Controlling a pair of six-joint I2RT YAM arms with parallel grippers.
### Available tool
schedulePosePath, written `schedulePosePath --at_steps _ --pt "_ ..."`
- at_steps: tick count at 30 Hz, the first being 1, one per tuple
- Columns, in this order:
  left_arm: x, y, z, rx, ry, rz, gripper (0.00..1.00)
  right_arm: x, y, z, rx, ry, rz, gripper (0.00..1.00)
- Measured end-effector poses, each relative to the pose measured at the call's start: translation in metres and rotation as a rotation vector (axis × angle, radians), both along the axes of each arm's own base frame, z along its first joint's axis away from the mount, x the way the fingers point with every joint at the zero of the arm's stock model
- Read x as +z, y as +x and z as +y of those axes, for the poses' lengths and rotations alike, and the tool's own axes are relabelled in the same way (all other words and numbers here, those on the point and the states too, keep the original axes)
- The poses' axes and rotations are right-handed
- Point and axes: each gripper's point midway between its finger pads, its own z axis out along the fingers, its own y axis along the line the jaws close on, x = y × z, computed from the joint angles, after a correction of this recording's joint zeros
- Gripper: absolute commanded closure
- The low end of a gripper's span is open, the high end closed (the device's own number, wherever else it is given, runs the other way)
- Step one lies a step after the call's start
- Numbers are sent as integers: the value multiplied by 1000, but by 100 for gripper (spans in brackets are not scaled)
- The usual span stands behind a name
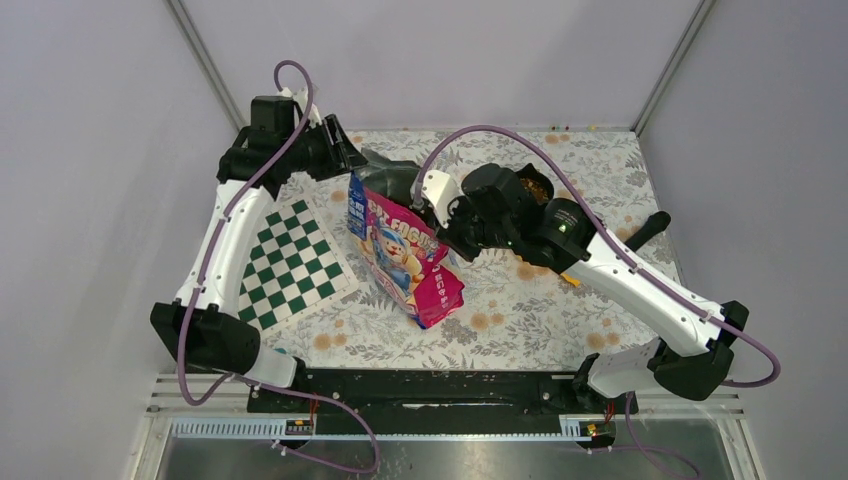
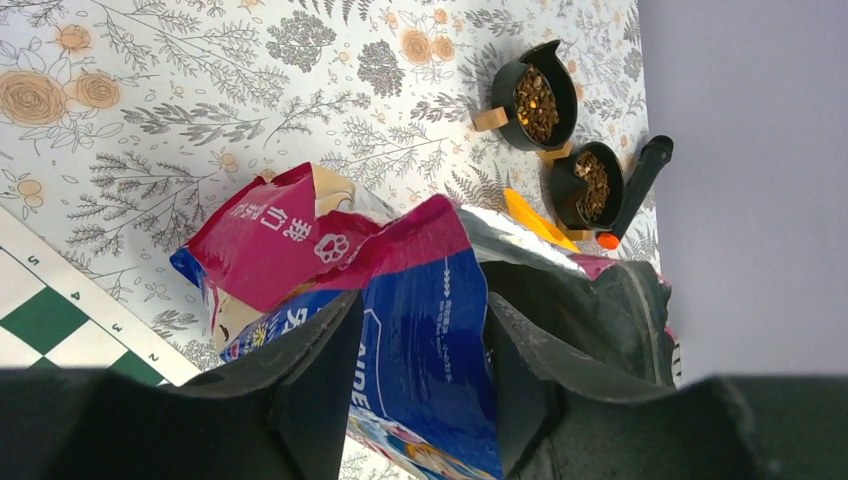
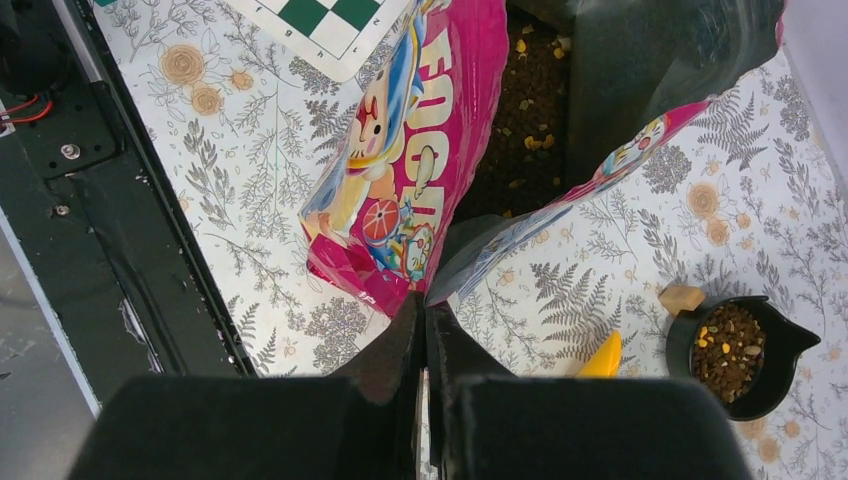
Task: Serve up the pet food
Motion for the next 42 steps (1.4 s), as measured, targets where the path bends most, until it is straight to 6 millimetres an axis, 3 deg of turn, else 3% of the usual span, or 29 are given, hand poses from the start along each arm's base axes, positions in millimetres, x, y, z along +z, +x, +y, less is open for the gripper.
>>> schedulePosePath --at_steps 4,10,13,16,21,22,24,25,31,34,42 --pt "-2 7 0 -4 23 21 61 0 0 0 7 -4 -5 93" --pt "-4 15 1 -10 64 29 83 -4 6 10 -1 4 3 65" --pt "-4 19 2 -18 88 29 94 -13 9 18 -8 -6 35 54" --pt "-7 19 5 -17 113 31 100 -25 11 22 -16 -19 76 49" --pt "-8 19 8 -12 132 31 100 -31 15 27 -43 -17 100 55" --pt "-8 19 8 -11 134 30 100 -31 17 28 -53 -11 100 62" --pt "-9 20 9 -8 139 29 100 -30 21 29 -78 0 94 91" --pt "-8 20 9 -5 141 28 100 -29 24 29 -88 3 89 100" --pt "-8 24 18 58 182 25 100 -27 39 19 -167 -2 53 100" --pt "-2 24 27 126 207 9 100 -21 56 7 -195 -8 6 100" --pt "28 1 55 273 256 -75 100 -4 86 -23 -182 -46 -120 100"
